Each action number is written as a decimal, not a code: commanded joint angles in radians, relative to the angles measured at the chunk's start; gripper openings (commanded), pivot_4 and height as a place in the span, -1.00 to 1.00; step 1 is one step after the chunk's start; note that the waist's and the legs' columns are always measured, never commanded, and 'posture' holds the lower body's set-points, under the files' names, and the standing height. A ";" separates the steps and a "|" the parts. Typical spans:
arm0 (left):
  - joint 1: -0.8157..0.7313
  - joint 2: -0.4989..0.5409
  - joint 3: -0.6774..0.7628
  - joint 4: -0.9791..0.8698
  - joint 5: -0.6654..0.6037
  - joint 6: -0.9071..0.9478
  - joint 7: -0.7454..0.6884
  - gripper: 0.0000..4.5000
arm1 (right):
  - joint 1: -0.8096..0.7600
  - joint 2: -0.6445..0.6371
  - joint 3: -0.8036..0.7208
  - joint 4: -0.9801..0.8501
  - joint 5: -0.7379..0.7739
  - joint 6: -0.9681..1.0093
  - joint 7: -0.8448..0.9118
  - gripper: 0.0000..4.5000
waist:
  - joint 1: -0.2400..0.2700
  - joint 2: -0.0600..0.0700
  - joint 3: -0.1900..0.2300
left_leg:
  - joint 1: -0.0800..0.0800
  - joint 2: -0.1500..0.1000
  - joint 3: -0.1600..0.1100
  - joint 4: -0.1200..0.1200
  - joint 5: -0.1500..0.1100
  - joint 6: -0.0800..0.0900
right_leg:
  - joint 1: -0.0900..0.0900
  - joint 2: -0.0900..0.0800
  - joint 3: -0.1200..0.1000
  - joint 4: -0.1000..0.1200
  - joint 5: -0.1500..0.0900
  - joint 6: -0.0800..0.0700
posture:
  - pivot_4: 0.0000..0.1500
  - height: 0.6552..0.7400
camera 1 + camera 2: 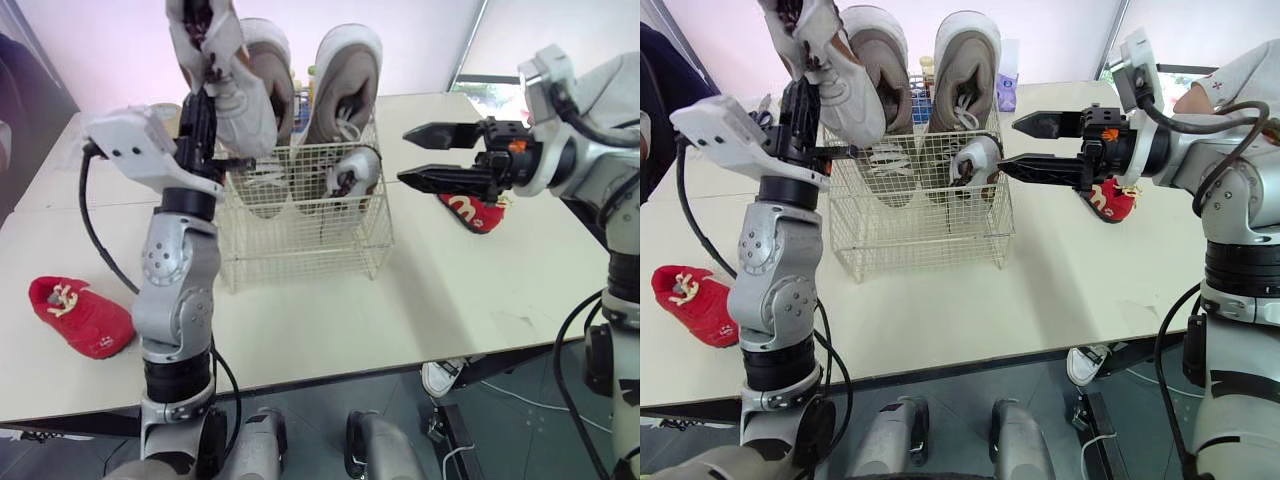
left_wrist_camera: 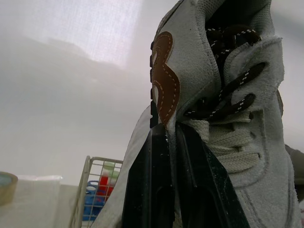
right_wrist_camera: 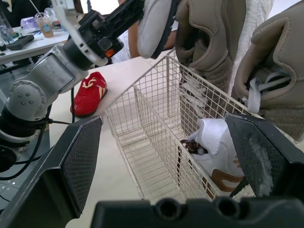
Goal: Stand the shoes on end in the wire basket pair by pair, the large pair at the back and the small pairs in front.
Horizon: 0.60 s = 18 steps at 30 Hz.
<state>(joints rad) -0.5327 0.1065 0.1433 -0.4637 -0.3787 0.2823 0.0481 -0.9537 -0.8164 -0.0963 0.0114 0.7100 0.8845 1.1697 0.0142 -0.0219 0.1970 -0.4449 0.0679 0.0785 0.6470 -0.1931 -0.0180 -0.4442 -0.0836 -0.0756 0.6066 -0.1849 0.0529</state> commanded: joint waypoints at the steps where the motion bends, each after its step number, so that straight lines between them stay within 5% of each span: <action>1: 0.019 0.021 -0.034 -0.064 0.030 0.009 -0.020 -0.96 | -0.030 0.016 -0.009 0.012 0.001 -0.031 0.003 1.00 | -0.001 0.000 0.000 | 0.000 0.000 0.000 0.000 0.000 0.000 | 0.000 0.000 0.000 0.000 0.000 0.000 | 1.00 1.00; 10: 0.071 0.017 -0.070 0.052 0.106 -0.102 -0.084 -0.96 | -0.062 0.053 0.017 0.049 -0.014 -0.056 0.005 1.00 | 0.000 0.000 0.000 | 0.000 0.000 0.000 0.000 -0.001 -0.002 | 0.000 0.000 0.000 -0.001 0.000 0.000 | 1.00 1.00; 18: 0.092 0.022 -0.159 0.295 0.363 -0.355 -0.061 -0.96 | -0.077 0.113 -0.021 0.045 0.019 -0.031 -0.075 1.00 | 0.001 0.001 0.000 | 0.000 0.000 0.000 0.000 -0.001 -0.002 | 0.000 0.000 0.000 -0.003 0.000 0.000 | 1.00 1.00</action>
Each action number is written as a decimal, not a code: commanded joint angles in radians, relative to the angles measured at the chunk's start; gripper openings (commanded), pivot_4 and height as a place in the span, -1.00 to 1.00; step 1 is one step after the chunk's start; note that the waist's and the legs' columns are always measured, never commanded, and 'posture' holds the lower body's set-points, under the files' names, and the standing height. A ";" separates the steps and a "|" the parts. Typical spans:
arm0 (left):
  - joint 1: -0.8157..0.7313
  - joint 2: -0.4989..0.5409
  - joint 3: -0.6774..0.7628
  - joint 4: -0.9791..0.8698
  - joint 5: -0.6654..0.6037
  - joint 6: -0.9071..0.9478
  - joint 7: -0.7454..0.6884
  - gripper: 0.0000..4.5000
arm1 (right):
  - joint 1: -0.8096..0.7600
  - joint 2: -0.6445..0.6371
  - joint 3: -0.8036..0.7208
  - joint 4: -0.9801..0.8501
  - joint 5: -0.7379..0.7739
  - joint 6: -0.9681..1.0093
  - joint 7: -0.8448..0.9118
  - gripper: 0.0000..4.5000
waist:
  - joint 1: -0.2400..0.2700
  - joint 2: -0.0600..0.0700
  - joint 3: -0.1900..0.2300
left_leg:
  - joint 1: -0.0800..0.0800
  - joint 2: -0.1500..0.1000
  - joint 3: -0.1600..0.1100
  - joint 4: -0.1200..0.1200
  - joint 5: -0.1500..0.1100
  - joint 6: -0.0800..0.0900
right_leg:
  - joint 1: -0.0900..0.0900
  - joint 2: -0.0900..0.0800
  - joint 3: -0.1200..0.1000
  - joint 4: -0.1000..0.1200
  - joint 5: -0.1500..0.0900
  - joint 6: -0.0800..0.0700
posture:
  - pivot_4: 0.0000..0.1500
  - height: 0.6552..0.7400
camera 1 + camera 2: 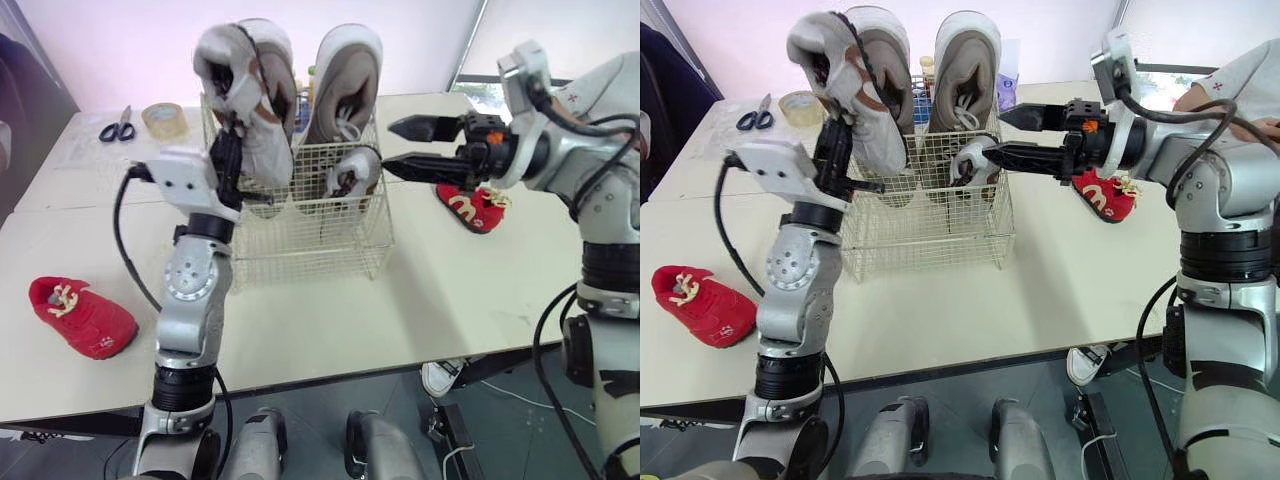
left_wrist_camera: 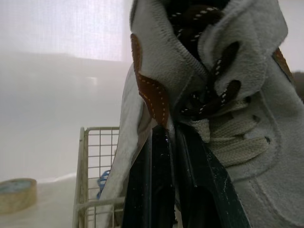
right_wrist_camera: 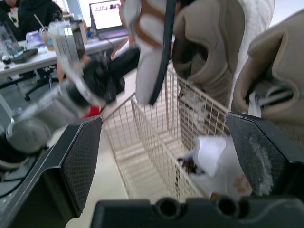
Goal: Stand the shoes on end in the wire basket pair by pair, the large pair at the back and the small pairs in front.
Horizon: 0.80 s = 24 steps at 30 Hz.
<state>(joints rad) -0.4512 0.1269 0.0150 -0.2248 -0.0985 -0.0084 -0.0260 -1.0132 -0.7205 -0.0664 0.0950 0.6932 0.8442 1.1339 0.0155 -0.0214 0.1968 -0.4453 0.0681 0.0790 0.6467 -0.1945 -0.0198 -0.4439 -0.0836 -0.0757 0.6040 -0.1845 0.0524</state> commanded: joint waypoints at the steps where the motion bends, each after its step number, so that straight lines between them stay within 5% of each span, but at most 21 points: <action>1: 0.016 -0.003 -0.032 0.067 0.096 -0.077 0.020 -0.96 | -0.012 0.029 -0.063 -0.060 0.052 0.024 -0.061 1.00 | -0.001 0.000 0.000 | 0.000 0.000 0.000 0.000 0.000 0.000 | 0.000 0.000 0.000 0.000 0.000 0.000 | 1.00 1.00; 16: 0.153 -0.025 -0.008 -0.085 0.092 0.034 0.014 -0.96 | 0.055 0.053 -0.098 -0.137 0.094 0.040 -0.157 1.00 | -0.003 0.000 0.000 | -0.001 0.001 0.000 -0.002 -0.001 0.001 | -0.001 0.000 -0.001 -0.004 0.001 0.000 | 1.00 1.00; 19: 0.161 -0.026 -0.003 -0.112 0.073 0.054 0.003 -0.57 | 0.056 0.058 -0.096 -0.132 0.092 0.034 -0.157 1.00 | -0.002 0.000 0.000 | -0.002 0.001 0.001 -0.002 -0.001 0.001 | -0.001 0.000 -0.001 -0.005 0.001 0.000 | 1.00 1.00; 24: 0.196 -0.034 0.022 -0.213 -0.003 0.167 -0.013 0.55 | 0.059 0.068 -0.089 -0.119 0.084 0.019 -0.150 1.00 | -0.004 0.000 0.000 | -0.003 0.001 0.000 -0.002 -0.001 0.002 | -0.001 0.000 -0.001 -0.005 0.001 0.000 | 1.00 1.00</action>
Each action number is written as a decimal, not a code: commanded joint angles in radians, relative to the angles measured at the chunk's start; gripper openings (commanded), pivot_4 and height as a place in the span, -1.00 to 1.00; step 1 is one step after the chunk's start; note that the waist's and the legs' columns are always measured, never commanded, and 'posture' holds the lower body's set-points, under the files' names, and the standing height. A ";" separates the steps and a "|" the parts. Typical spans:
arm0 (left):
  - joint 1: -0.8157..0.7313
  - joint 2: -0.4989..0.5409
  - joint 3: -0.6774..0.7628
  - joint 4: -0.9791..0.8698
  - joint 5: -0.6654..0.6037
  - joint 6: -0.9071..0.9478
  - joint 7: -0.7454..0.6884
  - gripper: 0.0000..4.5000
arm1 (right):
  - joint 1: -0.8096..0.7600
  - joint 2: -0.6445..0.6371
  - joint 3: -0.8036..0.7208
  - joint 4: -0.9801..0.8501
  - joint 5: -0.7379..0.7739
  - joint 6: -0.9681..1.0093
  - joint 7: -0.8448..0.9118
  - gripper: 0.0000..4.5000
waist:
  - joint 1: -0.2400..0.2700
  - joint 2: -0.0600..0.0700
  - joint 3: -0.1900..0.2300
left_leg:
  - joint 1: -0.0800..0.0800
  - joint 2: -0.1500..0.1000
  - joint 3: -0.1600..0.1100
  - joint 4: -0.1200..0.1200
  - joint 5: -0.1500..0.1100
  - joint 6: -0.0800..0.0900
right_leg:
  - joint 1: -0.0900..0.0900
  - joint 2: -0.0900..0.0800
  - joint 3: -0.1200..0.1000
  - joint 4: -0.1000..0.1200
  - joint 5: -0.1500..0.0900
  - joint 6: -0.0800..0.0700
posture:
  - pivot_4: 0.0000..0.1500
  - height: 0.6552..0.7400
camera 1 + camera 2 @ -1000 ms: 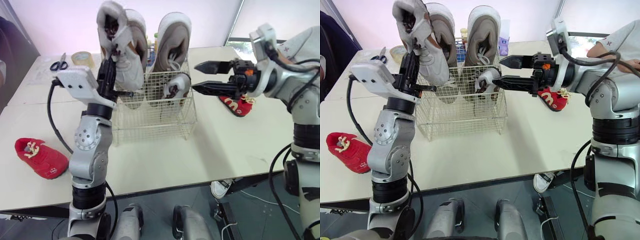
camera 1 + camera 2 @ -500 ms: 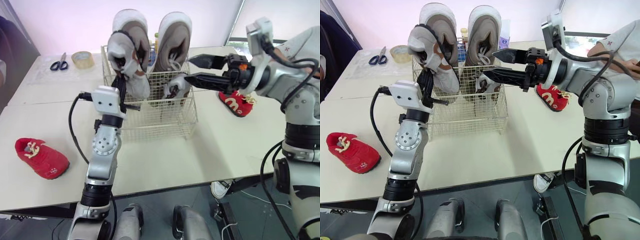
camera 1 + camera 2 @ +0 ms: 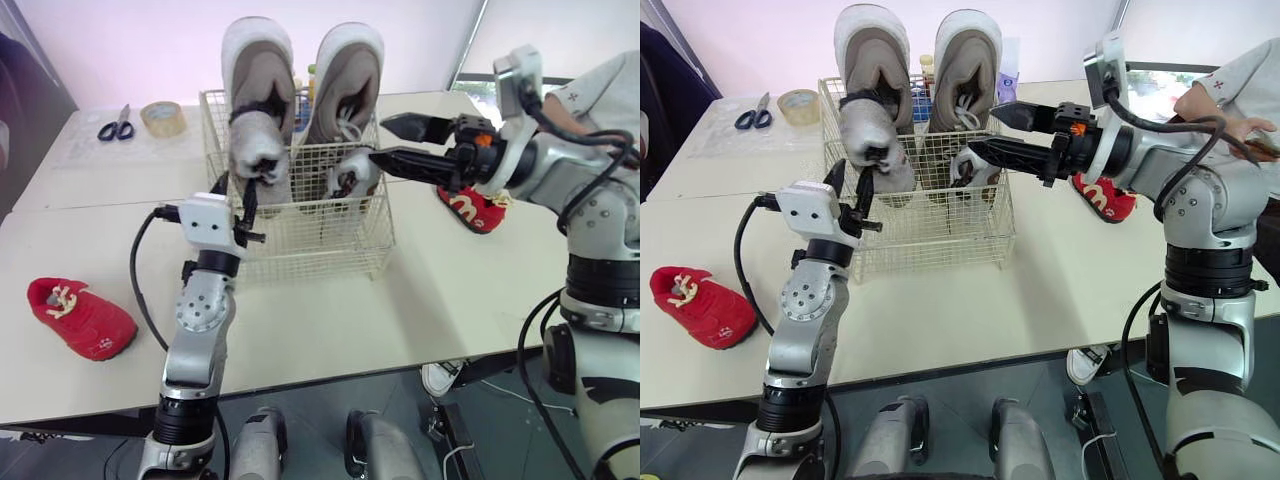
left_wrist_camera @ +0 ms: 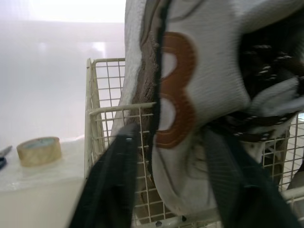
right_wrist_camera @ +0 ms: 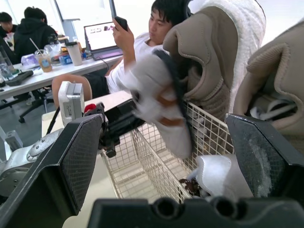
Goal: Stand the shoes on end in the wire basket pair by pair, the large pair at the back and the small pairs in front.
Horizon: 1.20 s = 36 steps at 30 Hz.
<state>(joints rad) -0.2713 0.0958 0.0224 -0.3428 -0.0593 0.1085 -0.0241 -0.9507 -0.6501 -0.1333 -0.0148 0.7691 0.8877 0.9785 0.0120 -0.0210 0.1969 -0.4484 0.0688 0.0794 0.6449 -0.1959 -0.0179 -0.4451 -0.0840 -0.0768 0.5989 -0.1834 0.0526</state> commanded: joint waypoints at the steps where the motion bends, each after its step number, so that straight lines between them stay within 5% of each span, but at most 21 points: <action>1: 0.027 0.002 0.013 -0.120 -0.050 0.075 -0.019 0.55 | -0.001 -0.001 -0.022 -0.007 0.008 -0.028 0.008 1.00 | 0.000 0.000 0.000 | 0.000 0.000 0.000 0.000 0.000 0.000 | 0.000 0.000 0.000 0.000 0.000 0.000 | 1.00 1.00; 16: 0.170 0.137 0.236 -0.485 -0.472 0.520 -0.096 0.55 | 0.029 0.008 -0.027 0.023 0.014 -0.042 0.023 1.00 | -0.001 0.001 0.000 | 0.000 0.000 0.000 0.000 0.000 0.000 | -0.001 0.000 0.000 -0.001 0.000 0.000 | 1.00 1.00; 18: 0.159 0.163 0.283 -0.495 -0.543 0.547 -0.099 0.55 | 0.034 0.006 -0.037 0.022 0.010 -0.047 0.012 1.00 | -0.001 0.001 0.000 | 0.000 0.000 0.000 0.000 -0.001 0.000 | 0.000 0.000 -0.001 -0.001 0.000 0.000 | 1.00 1.00; 22: 0.082 0.276 0.376 -0.465 -0.675 0.598 -0.128 0.97 | 0.044 0.000 -0.084 0.043 -0.043 -0.137 -0.055 1.00 | 0.001 0.001 0.000 | -0.001 0.000 -0.001 0.000 -0.001 0.000 | -0.001 0.000 -0.001 -0.001 0.000 0.000 | 1.00 1.00; 30: 0.006 0.590 0.569 -0.339 -1.106 0.744 -0.238 0.97 | 0.215 -0.049 -0.179 0.075 -0.217 -0.305 -0.258 1.00 | 0.000 0.002 0.001 | -0.002 0.000 0.000 -0.001 -0.001 0.000 | 0.000 0.000 -0.002 -0.003 0.000 0.000 | 1.00 1.00; 36: 0.149 0.613 0.583 -0.382 -1.270 0.730 -0.226 0.97 | 0.350 -0.033 -0.241 0.100 -0.333 -0.457 -0.413 1.00 | -0.002 0.003 0.001 | -0.001 0.000 0.000 -0.002 0.000 0.001 | -0.001 0.000 -0.002 -0.003 0.000 0.001 | 1.00 1.00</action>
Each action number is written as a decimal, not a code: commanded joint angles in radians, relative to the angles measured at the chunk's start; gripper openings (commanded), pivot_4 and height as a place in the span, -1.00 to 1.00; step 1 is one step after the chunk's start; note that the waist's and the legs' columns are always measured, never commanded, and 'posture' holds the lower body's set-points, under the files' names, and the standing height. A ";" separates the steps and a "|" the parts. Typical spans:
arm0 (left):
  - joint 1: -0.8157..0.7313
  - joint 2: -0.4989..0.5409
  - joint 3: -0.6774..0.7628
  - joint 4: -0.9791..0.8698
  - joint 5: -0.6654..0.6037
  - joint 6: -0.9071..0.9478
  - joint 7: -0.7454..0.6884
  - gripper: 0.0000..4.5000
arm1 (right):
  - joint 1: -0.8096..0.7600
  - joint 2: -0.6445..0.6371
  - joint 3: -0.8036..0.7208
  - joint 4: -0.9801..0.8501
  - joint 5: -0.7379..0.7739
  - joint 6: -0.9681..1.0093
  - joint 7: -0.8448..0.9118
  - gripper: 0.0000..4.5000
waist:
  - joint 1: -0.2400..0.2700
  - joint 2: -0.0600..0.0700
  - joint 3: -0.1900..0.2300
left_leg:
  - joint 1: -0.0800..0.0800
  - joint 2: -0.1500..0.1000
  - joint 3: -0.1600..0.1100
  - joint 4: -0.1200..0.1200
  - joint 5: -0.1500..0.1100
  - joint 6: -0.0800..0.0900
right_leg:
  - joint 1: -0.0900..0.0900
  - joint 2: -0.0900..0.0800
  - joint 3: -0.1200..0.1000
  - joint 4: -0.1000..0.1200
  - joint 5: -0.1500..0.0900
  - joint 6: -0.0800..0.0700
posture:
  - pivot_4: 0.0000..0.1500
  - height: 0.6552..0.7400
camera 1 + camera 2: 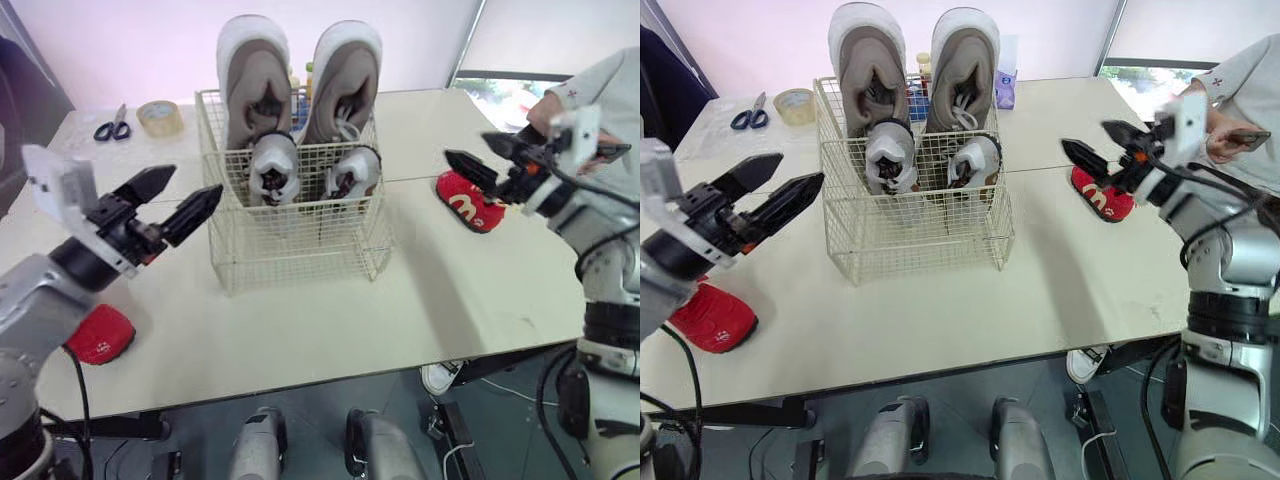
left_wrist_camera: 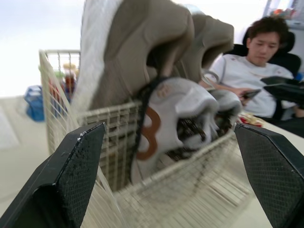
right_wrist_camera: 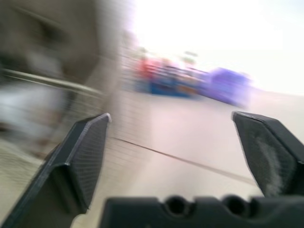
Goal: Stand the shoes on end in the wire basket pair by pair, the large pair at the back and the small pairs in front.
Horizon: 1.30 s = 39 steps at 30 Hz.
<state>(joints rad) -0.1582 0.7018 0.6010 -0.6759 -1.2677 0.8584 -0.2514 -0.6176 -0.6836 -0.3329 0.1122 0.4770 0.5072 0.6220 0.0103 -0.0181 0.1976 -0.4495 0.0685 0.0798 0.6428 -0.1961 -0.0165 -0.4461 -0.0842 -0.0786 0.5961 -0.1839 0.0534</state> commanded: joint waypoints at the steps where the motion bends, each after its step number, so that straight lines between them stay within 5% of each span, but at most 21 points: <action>1: 0.041 0.000 -0.018 -0.070 -0.077 -0.030 0.029 0.97 | 0.023 -0.004 -0.052 -0.006 -0.043 -0.091 -0.060 1.00 | 0.000 0.000 0.000 | 0.000 0.000 0.000 0.000 0.000 -0.001 | 0.000 0.000 0.000 0.000 0.000 0.000 | 1.00 1.00; 6: 0.179 -0.025 -0.067 -0.171 -0.192 -0.075 0.067 0.97 | 0.148 0.062 -0.043 0.024 -0.097 -0.152 -0.138 1.00 | 0.000 0.000 0.000 | 0.004 0.000 0.000 0.000 -0.002 -0.003 | 0.004 0.000 0.000 -0.002 0.000 0.000 | 1.00 1.00; 13: 0.251 0.005 -0.183 -0.261 -0.128 -0.110 0.086 0.97 | 0.179 0.085 -0.021 0.205 -0.122 -0.228 -0.097 1.00 | -0.004 0.003 0.000 | 0.004 0.000 0.000 0.002 -0.002 -0.003 | 0.003 0.000 0.000 -0.002 0.000 0.000 | 1.00 1.00; 29: 0.240 0.034 -0.273 -0.231 -0.053 -0.172 0.073 0.97 | -0.179 0.077 0.033 0.918 -0.228 -0.537 0.005 1.00 | -0.030 0.004 0.000 | 0.004 0.000 -0.002 0.001 -0.001 -0.002 | 0.004 0.002 0.001 -0.002 0.000 0.000 | 1.00 1.00; 38: 0.231 0.056 -0.265 -0.217 -0.052 -0.177 0.090 0.97 | -0.321 0.091 0.053 1.141 -0.307 -0.614 -0.068 1.00 | -0.029 0.004 0.000 | 0.004 0.000 -0.002 0.001 -0.001 -0.002 | 0.004 0.002 0.001 -0.002 0.000 0.000 | 1.00 1.00; 39: 0.231 0.059 -0.262 -0.219 -0.056 -0.178 0.094 0.99 | -0.325 0.093 0.055 1.149 -0.313 -0.617 -0.069 0.88 | -0.029 0.004 0.000 | 0.004 0.000 -0.002 0.001 -0.001 -0.002 | 0.004 0.002 0.001 -0.002 0.000 0.000 | 1.00 1.00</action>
<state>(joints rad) 0.0784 0.7491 0.3270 -0.8790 -1.3179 0.7054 -0.1649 -0.9168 -0.5814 -0.2786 1.2546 0.1735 -0.0849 0.5630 -0.0187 -0.0146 0.1978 -0.4452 0.0683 0.0778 0.6438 -0.1974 -0.0187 -0.4422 -0.0824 -0.0774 0.5944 -0.1839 0.0530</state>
